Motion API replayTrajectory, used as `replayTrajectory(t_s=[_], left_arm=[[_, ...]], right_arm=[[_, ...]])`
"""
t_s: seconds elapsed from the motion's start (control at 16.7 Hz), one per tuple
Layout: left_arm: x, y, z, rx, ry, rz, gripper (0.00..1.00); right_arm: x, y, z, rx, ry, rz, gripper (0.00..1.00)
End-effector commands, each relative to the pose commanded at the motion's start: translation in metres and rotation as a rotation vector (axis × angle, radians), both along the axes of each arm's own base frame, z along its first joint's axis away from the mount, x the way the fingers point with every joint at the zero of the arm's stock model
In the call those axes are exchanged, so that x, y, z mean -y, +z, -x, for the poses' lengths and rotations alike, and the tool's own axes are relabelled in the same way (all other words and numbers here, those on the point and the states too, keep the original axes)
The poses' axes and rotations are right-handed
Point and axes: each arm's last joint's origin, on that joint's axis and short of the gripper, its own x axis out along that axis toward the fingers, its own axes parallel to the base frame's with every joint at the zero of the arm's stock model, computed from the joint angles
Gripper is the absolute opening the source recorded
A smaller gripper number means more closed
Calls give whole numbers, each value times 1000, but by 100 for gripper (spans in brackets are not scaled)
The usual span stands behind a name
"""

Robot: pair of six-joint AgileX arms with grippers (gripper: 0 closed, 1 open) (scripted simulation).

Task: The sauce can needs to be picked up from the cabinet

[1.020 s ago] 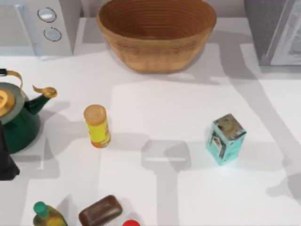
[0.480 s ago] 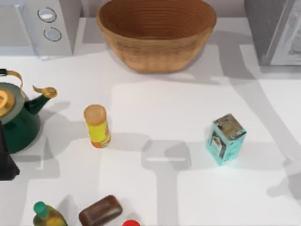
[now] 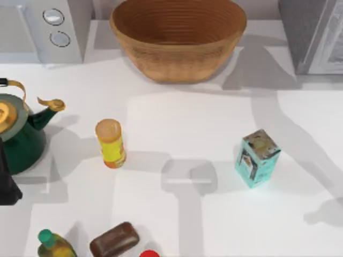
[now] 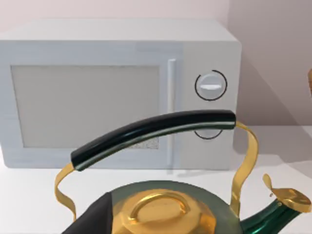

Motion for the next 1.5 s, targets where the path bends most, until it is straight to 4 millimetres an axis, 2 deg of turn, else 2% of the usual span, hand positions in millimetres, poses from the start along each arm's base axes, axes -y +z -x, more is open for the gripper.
replayTrajectory(t_s=[0.06,0.18,0.54,0.84,0.96,1.14,1.32,1.5], left_arm=[[0,0,0,0,0,0,100],[0,0,0,0,0,0,100],[0,0,0,0,0,0,100],[0,0,0,0,0,0,100],[0,0,0,0,0,0,100],[0,0,0,0,0,0,100],[0,0,0,0,0,0,100],[0,0,0,0,0,0,100]], right_arm=[[6,4,13,4,-2,-4,0],[11,7,25,8,-5,-8,0],[14,4,24,7,-9,-8,0],[40,-21,30,12,-8,-12,0],[55,-40,35,14,-4,-13,0],[76,-84,44,11,4,-13,0],[96,-139,55,11,9,-14,0],[112,-204,64,14,9,-15,0]])
